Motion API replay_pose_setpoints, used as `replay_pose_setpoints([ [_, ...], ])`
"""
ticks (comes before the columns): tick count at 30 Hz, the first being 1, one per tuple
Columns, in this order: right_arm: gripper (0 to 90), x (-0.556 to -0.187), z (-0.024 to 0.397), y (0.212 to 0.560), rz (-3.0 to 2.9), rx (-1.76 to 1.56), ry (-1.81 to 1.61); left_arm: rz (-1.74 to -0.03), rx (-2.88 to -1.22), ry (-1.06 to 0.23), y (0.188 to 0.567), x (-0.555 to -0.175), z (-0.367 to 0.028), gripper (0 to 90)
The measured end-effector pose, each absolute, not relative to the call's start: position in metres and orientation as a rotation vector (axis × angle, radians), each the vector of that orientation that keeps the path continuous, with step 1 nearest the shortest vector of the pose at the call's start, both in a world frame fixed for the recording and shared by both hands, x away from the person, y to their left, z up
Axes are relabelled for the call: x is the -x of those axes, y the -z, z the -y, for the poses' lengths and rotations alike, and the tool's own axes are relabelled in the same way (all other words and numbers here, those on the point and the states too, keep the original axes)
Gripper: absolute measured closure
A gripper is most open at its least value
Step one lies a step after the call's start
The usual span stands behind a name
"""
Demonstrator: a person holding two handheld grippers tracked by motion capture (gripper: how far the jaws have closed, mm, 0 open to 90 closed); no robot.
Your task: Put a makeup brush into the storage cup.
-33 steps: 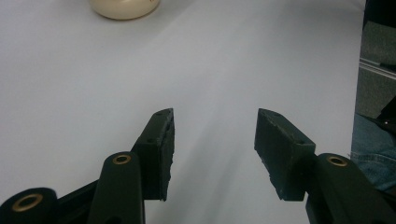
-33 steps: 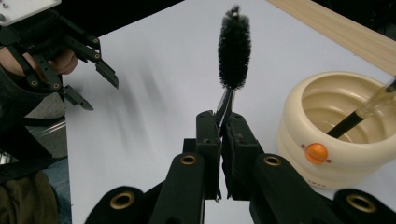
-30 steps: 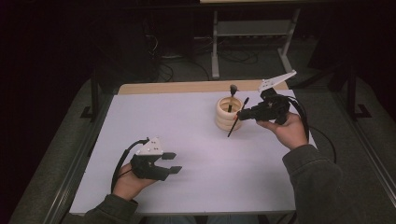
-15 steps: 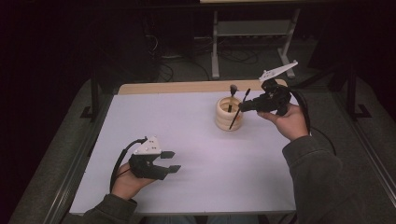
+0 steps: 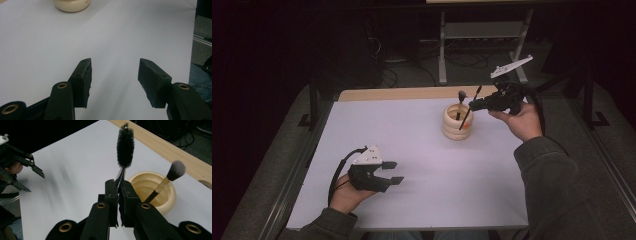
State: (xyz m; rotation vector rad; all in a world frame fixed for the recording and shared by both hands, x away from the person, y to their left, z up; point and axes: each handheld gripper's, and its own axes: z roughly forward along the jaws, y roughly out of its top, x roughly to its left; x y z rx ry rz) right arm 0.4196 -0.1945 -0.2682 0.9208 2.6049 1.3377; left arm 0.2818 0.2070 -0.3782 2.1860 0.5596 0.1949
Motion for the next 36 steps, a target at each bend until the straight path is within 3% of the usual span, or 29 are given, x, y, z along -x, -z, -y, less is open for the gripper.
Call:
replay_pose_setpoints([
  [15, 84.7, -0.44, 0.192, 0.256, -2.568, -0.977, -1.314, -0.569, -2.178, -0.203, 0.377, -0.282, -0.208, 41.2],
  [27, 84.8, -0.455, 0.19, 0.261, -2.525, -1.025, -1.285, -0.594, -2.177, -0.218, 0.377, -0.284, -0.207, 32.0],
  [36, 84.7, -0.464, 0.188, 0.268, -2.494, -1.107, -1.266, -0.601, -2.166, -0.218, 0.377, -0.285, -0.209, 29.9],
])
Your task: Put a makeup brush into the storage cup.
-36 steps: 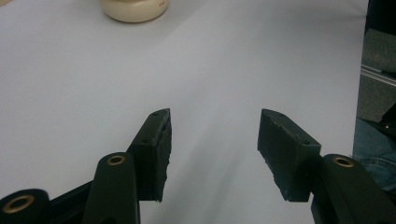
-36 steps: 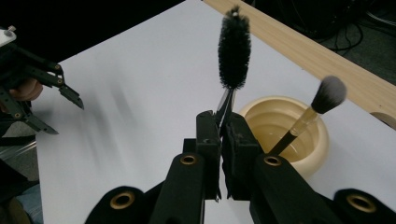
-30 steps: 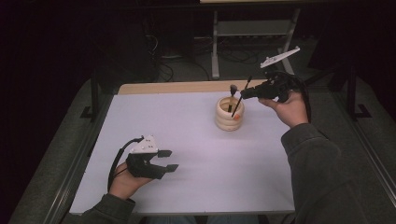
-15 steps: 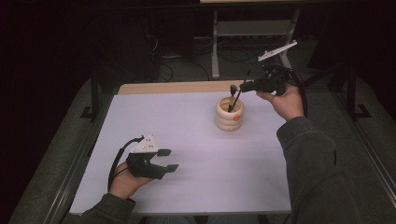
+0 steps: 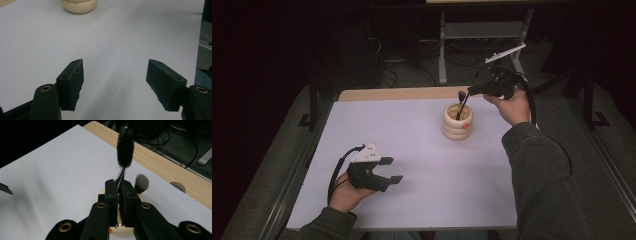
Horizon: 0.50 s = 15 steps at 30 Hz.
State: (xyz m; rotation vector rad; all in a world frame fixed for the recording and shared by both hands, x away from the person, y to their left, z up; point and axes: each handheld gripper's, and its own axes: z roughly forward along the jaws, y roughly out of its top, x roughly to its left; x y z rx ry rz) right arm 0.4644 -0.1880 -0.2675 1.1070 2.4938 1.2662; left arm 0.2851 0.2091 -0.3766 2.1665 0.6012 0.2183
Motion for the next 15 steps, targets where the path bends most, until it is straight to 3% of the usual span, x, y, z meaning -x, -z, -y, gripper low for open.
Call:
replay_pose_setpoints([
  [15, 84.7, -0.471, 0.173, 0.29, -2.488, -1.147, -1.243, -0.598, -2.164, -0.226, 0.375, -0.286, -0.212, 29.2],
])
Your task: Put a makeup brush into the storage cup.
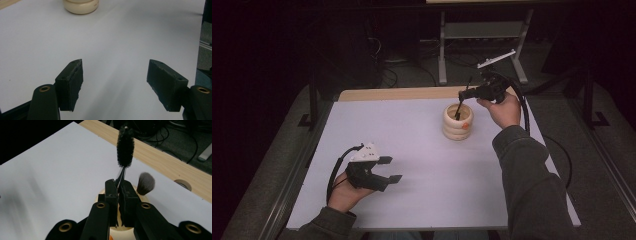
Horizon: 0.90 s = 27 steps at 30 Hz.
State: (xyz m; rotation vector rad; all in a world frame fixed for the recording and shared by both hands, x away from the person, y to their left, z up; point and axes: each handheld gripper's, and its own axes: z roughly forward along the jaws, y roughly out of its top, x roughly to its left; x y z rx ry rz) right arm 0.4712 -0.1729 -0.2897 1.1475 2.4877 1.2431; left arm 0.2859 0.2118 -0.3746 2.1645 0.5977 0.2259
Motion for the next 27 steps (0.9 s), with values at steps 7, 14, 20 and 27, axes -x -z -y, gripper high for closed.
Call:
replay_pose_setpoints([
  [7, 84.7, -0.473, 0.173, 0.302, -2.487, -1.187, -1.23, -0.599, -2.17, -0.228, 0.375, -0.286, -0.212, 29.0],
  [14, 84.7, -0.476, 0.173, 0.307, -2.489, -1.206, -1.21, -0.6, -2.164, -0.228, 0.374, -0.285, -0.212, 28.9],
  [20, 84.7, -0.478, 0.175, 0.315, -2.494, -1.235, -1.197, -0.606, -2.151, -0.228, 0.374, -0.285, -0.212, 29.0],
  [27, 84.6, -0.48, 0.171, 0.32, -2.501, -1.253, -1.181, -0.599, -2.159, -0.232, 0.373, -0.285, -0.214, 29.0],
])
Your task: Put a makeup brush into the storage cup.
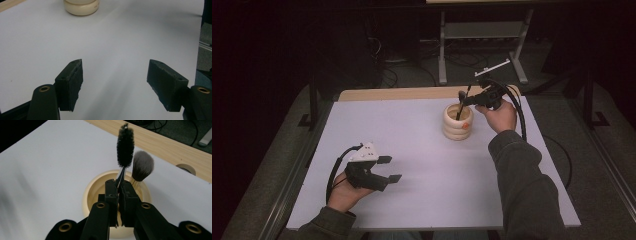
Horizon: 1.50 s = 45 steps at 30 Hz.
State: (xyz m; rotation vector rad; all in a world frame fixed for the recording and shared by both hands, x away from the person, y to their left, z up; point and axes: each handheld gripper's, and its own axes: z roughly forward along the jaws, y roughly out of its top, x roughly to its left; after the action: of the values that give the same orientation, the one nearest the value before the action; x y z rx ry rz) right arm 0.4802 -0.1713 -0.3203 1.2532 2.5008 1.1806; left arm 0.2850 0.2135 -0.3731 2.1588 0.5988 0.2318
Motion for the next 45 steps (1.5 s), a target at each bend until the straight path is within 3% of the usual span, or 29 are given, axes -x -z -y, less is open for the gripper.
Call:
replay_pose_setpoints([
  [17, 83.5, -0.485, 0.17, 0.335, -2.524, -1.288, -1.134, -0.597, -2.16, -0.234, 0.373, -0.285, -0.214, 29.2],
  [21, 73.3, -0.486, 0.171, 0.337, -2.502, -1.314, -1.107, -0.598, -2.158, -0.234, 0.373, -0.285, -0.214, 29.2],
  [22, 65.9, -0.485, 0.173, 0.338, -2.47, -1.352, -1.069, -0.602, -2.155, -0.232, 0.373, -0.285, -0.214, 29.2],
  [25, 61.1, -0.483, 0.177, 0.338, -2.449, -1.385, -1.074, -0.6, -2.155, -0.234, 0.373, -0.285, -0.214, 29.2],
  [45, 50.0, -0.457, 0.2, 0.341, -2.393, -1.357, -1.231, -0.611, -2.16, -0.236, 0.375, -0.286, -0.214, 28.1],
])
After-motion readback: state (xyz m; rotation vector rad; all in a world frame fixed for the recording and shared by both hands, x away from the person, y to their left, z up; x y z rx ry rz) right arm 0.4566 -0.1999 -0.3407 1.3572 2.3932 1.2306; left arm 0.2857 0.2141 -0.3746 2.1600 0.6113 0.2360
